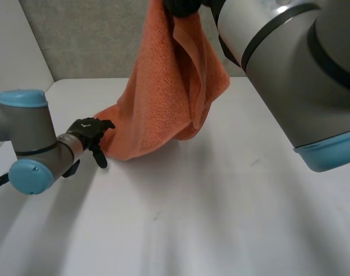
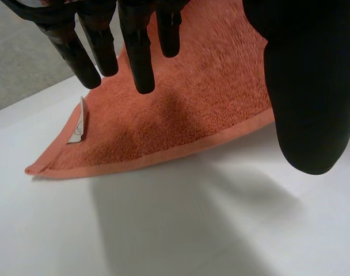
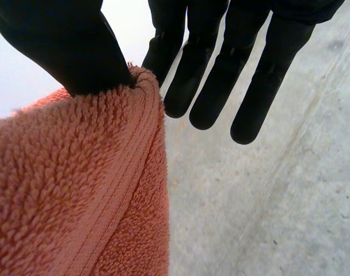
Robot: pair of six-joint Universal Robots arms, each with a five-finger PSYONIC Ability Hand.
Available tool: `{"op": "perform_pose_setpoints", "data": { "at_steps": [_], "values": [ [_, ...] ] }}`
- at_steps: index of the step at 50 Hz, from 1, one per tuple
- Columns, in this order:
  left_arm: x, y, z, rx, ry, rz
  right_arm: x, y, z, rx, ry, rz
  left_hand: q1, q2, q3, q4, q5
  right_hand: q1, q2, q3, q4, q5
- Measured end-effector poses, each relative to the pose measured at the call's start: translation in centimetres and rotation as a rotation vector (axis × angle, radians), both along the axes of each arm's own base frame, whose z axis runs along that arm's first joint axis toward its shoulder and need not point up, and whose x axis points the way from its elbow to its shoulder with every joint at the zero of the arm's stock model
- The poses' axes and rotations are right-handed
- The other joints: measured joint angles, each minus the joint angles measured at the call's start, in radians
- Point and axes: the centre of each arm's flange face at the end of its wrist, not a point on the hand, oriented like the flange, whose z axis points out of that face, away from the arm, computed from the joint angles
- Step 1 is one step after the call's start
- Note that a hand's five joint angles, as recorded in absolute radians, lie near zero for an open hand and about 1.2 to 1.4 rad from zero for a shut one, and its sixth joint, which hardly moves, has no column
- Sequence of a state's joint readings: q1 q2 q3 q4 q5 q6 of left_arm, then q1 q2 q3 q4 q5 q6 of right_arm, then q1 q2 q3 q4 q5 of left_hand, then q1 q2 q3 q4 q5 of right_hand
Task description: Fold the laundry.
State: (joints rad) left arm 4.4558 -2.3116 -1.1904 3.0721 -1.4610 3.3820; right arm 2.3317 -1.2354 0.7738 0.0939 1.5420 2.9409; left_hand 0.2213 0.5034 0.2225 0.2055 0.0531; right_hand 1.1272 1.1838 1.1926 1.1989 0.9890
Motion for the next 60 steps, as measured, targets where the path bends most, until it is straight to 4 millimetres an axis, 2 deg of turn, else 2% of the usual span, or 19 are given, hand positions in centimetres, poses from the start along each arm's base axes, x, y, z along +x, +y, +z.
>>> {"op": "perform_pose_setpoints", "data": {
  "at_steps": [14,16,17,18,20,21,23,25,31,32,36,38,39,42,50,54,57,58,60],
  "values": [
    [-2.4,1.5,-0.4,-0.033,-0.077,-0.069,-1.3,0.8,3.8,0.002,-0.169,-0.021,0.009,0.0,0.006,0.01,0.006,0.0,0.0,0.0,0.0,0.0],
    [-2.9,1.5,-0.3,-0.037,-0.062,-0.056,-1.5,0.8,4.2,0.012,-0.193,-0.022,0.19,0.037,0.157,0.174,0.159,0.0,0.0,0.0,0.0,0.0],
    [-3.2,1.6,-0.1,-0.039,-0.045,-0.041,-1.8,0.7,4.5,0.022,-0.211,-0.022,0.492,0.251,0.436,0.458,0.437,0.0,0.0,0.0,0.001,0.0],
    [-3.4,1.6,0.1,-0.04,-0.031,-0.026,-1.9,0.7,4.6,0.029,-0.221,-0.024,0.706,0.424,0.593,0.615,0.592,0.0,0.0,0.0,0.001,0.0],
    [-3.7,1.5,0.6,-0.04,0.007,0.017,-2.4,0.4,4.8,0.044,-0.233,-0.033,0.941,0.61,0.843,0.868,0.84,0.0,0.0,0.0,0.001,0.0],
    [-3.7,1.4,0.9,-0.041,0.029,0.045,-2.6,0.2,4.7,0.051,-0.234,-0.039,0.968,0.673,0.926,0.954,0.921,0.0,0.0,0.0,0.001,0.0],
    [-3.5,1.3,1.5,-0.044,0.058,0.082,-3.0,-0.2,4.6,0.06,-0.231,-0.053,0.968,0.673,0.926,0.954,0.921,0.0,0.0,0.0,0.001,0.0],
    [-2.9,0.9,3.1,-0.063,0.116,0.152,-3.7,-1.2,4.2,0.075,-0.219,-0.085,0.968,0.695,0.959,0.989,0.936,0.0,0.0,0.0,0.001,0.0],
    [0.4,-0.3,7.3,-0.148,0.216,0.24,-5.7,-4.2,2.1,0.118,-0.152,-0.164,0.968,0.695,0.959,0.989,0.936,0.0,0.0,0.0,0.001,0.0],
    [1.3,-0.4,8.3,-0.171,0.223,0.237,-6.3,-5.2,1.3,0.132,-0.129,-0.183,0.968,0.695,0.959,0.989,0.936,0.0,0.0,0.0,0.001,0.0],
    [3.0,0.1,9.7,-0.204,0.198,0.176,-8.3,-8.8,-1.7,0.19,-0.061,-0.243,0.874,0.591,0.87,0.892,0.872,0.0,0.0,0.0,0.002,0.0],
    [3.4,0.5,9.8,-0.203,0.177,0.138,-9.5,-10.9,-3.6,0.23,-0.029,-0.273,0.828,0.555,0.839,0.855,0.835,0.0,0.0,0.0,0.002,0.0],
    [3.6,0.9,9.7,-0.198,0.157,0.103,-10.5,-12.6,-5.5,0.27,-0.002,-0.296,0.782,0.509,0.793,0.81,0.787,0.0,0.0,0.0,0.002,0.0],
    [3.6,1.7,9.2,-0.18,0.124,0.049,-11.6,-15.3,-9.2,0.345,0.041,-0.325,0.754,0.477,0.761,0.777,0.754,0.0,0.0,0.0,0.002,0.0],
    [2.3,2.8,7.5,-0.14,0.072,-0.017,-12.4,-21.1,-19.1,0.435,0.16,-0.37,0.668,0.385,0.669,0.684,0.663,0.0,0.0,0.0,0.003,0.0],
    [1.3,2.8,6.6,-0.127,0.051,-0.03,-12.4,-23.7,-22.9,0.406,0.188,-0.391,0.522,0.253,0.536,0.547,0.526,0.0,0.0,0.0,0.003,0.016],
    [0.7,2.8,6.0,-0.121,0.034,-0.035,-12.2,-25.1,-24.8,0.378,0.192,-0.402,0.438,0.161,0.445,0.456,0.432,0.0,0.0,0.0,0.003,0.02],
    [0.5,2.7,5.8,-0.119,0.026,-0.036,-12.2,-25.7,-25.5,0.362,0.192,-0.41,0.438,0.159,0.442,0.453,0.428,-0.076,-0.079,-0.08,-0.06,-0.045],
    [0.1,2.6,5.5,-0.121,0.009,-0.035,-12.1,-26.4,-26.0,0.339,0.193,-0.426,0.232,-0.036,0.246,0.266,0.24,-0.378,-0.388,-0.378,-0.351,-0.344]
  ]
}}
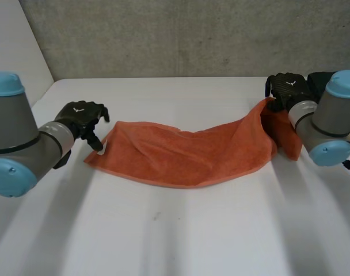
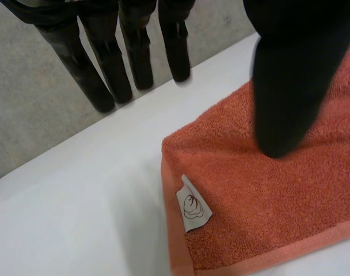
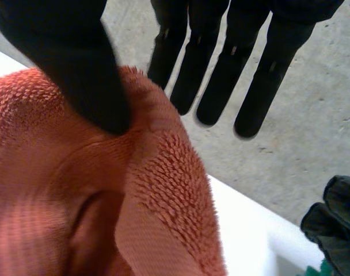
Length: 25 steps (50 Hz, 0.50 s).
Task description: Fold the laundry.
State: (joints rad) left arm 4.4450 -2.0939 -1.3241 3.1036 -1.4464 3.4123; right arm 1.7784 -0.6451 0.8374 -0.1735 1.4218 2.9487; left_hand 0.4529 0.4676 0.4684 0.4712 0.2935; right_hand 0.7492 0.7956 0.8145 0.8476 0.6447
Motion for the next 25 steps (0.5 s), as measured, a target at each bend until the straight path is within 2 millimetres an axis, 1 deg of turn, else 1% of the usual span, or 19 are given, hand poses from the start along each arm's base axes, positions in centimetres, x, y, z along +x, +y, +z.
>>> {"op": "perform_pose_setpoints", "data": {
  "at_steps": [1,2,4,5,6,7,8,9,11,12,14,17,19,23,25],
  "values": [
    [-0.2,-0.1,-0.1,-0.002,-0.01,0.003,0.0,-0.3,-0.1,-0.014,0.006,-0.012,-0.085,-0.075,-0.068,-0.082,-0.08,-0.182,-0.165,-0.156,-0.177,-0.186],
    [-0.3,-0.1,-0.3,-0.004,-0.024,0.008,0.0,-0.7,0.1,-0.03,0.016,-0.031,-0.12,-0.116,-0.116,-0.13,-0.13,-0.356,-0.346,-0.333,-0.353,-0.371],
    [-0.5,-0.1,-0.4,-0.009,-0.041,0.018,-0.2,-0.9,0.6,-0.049,0.034,-0.062,-0.122,-0.131,-0.131,-0.144,-0.147,-0.488,-0.518,-0.517,-0.545,-0.537],
    [-0.6,-0.1,-0.4,-0.012,-0.053,0.027,-0.3,-0.9,1.3,-0.06,0.049,-0.087,-0.122,-0.135,-0.132,-0.145,-0.149,-0.521,-0.567,-0.579,-0.604,-0.586],
    [-0.6,-0.1,-0.4,-0.015,-0.06,0.033,-0.4,-0.8,1.8,-0.064,0.061,-0.101,-0.122,-0.135,-0.132,-0.145,-0.149,-0.522,-0.577,-0.597,-0.62,-0.596],
    [-0.6,-0.1,-0.4,-0.015,-0.06,0.033,-0.4,-0.8,1.8,-0.064,0.061,-0.101,-0.122,-0.135,-0.132,-0.145,-0.149,-0.522,-0.577,-0.597,-0.62,-0.596],
    [-0.6,0.0,-0.2,-0.025,-0.073,0.048,-0.6,-0.2,3.5,-0.073,0.096,-0.128,-0.122,-0.135,-0.132,-0.145,-0.153,-0.522,-0.577,-0.606,-0.627,-0.596],
    [-0.6,0.1,-0.1,-0.028,-0.076,0.053,-0.7,0.4,4.4,-0.072,0.119,-0.134,-0.122,-0.135,-0.132,-0.145,-0.154,-0.522,-0.577,-0.606,-0.627,-0.596],
    [-0.5,0.3,0.4,-0.039,-0.078,0.06,-0.7,1.8,5.8,-0.06,0.177,-0.125,-0.122,-0.135,-0.132,-0.145,-0.154,-0.522,-0.577,-0.606,-0.627,-0.596],
    [-0.5,0.3,0.5,-0.042,-0.077,0.061,-0.7,2.3,6.2,-0.055,0.198,-0.118,-0.122,-0.135,-0.132,-0.145,-0.154,-0.522,-0.577,-0.606,-0.627,-0.596],
    [-0.4,0.6,1.0,-0.051,-0.073,0.06,-0.6,4.2,6.8,-0.03,0.273,-0.079,-0.122,-0.135,-0.132,-0.145,-0.154,-0.522,-0.577,-0.605,-0.627,-0.596],
    [-0.3,0.9,1.6,-0.06,-0.061,0.051,-0.4,7.1,6.2,0.024,0.397,0.012,-0.122,-0.135,-0.132,-0.145,-0.154,-0.449,-0.489,-0.508,-0.545,-0.512],
    [-0.3,1.1,1.9,-0.063,-0.053,0.045,-0.4,8.5,5.5,0.052,0.457,0.064,-0.122,-0.135,-0.132,-0.145,-0.154,-0.368,-0.416,-0.43,-0.475,-0.437],
    [-0.2,1.4,2.3,-0.065,-0.036,0.034,-0.5,11.3,2.8,0.115,0.583,0.178,-0.122,-0.135,-0.132,-0.145,-0.154,-0.172,-0.221,-0.242,-0.275,-0.243],
    [-0.1,1.5,2.4,-0.063,-0.029,0.031,-0.6,12.1,1.3,0.134,0.626,0.219,-0.122,-0.135,-0.132,-0.145,-0.154,-0.138,-0.185,-0.205,-0.24,-0.208]
  ]
}}
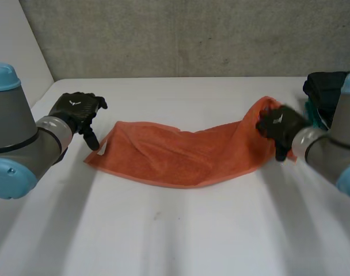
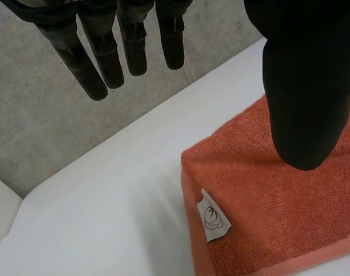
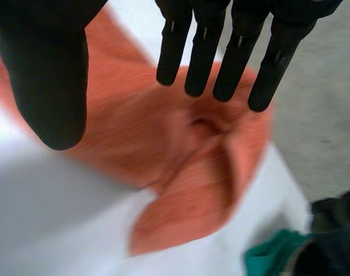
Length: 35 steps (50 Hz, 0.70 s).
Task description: Fold the laundry.
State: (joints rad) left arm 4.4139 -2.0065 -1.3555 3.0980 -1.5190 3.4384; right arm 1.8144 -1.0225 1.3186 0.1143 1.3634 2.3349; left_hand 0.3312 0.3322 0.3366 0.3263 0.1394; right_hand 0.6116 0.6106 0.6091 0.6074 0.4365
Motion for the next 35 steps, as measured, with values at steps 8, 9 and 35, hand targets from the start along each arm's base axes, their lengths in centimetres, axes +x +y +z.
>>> {"op": "perform_pose_setpoints", "data": {
  "at_steps": [8,9,35],
  "values": [
    [0.2,0.0,-0.1,0.011,0.011,0.001,-0.3,-0.6,-4.3,-0.003,0.044,0.051,0.0,0.0,0.0,0.0,0.0,-0.092,-0.098,-0.099,-0.091,-0.118],
    [0.2,-0.1,-0.2,0.013,0.011,0.002,-0.3,-1.2,-4.9,-0.018,0.039,0.052,0.0,0.0,0.0,0.0,0.0,-0.114,-0.118,-0.116,-0.117,-0.144],
    [0.7,-0.6,-1.2,0.036,-0.002,0.021,2.2,-8.2,-6.2,-0.295,-0.133,0.07,0.0,-0.004,0.0,-0.001,-0.006,0.531,0.572,0.577,0.589,0.558]
  ]
}}
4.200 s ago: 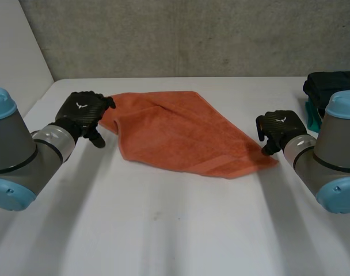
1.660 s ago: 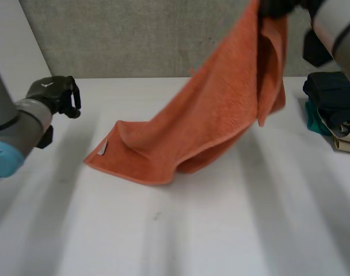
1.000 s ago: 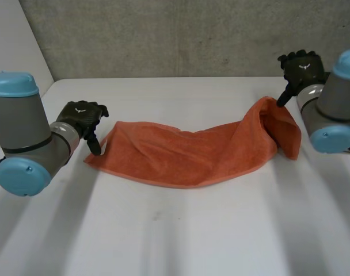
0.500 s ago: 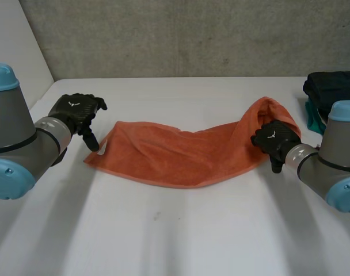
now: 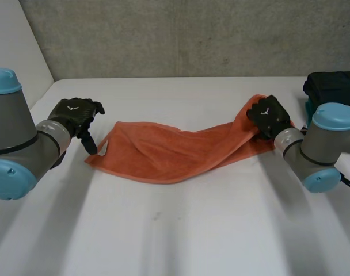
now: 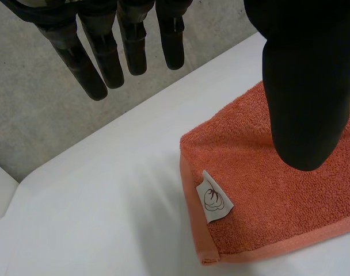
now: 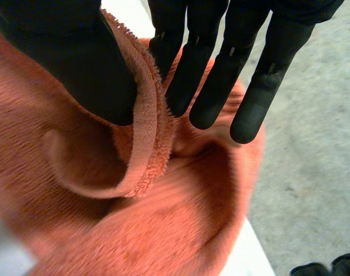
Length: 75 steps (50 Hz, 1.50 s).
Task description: Fold the laundry.
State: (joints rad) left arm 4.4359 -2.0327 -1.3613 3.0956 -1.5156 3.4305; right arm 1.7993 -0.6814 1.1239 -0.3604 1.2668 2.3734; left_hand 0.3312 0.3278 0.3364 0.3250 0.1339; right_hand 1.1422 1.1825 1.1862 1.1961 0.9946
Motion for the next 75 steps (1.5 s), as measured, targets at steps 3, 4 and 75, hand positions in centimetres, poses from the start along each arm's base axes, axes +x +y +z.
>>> {"op": "perform_pose_setpoints", "data": {
  "at_steps": [3,4,75],
  "values": [
    [0.0,0.1,0.0,0.004,-0.002,0.0,0.2,-0.3,1.1,-0.006,-0.039,-0.001,-0.009,-0.015,-0.019,-0.016,-0.011,0.0,0.0,0.0,0.001,0.0],
    [0.0,0.2,-0.1,0.006,-0.003,0.0,0.3,-0.2,1.4,-0.003,-0.047,0.0,-0.009,-0.015,-0.019,-0.016,-0.011,0.0,0.0,0.0,0.001,0.0],
    [4.4,-3.3,4.9,-0.135,-0.05,-0.067,-1.6,7.1,12.2,0.282,-0.044,-0.143,0.841,0.87,0.853,0.873,0.855,0.0,0.0,0.005,0.003,0.0]
  ]
}}
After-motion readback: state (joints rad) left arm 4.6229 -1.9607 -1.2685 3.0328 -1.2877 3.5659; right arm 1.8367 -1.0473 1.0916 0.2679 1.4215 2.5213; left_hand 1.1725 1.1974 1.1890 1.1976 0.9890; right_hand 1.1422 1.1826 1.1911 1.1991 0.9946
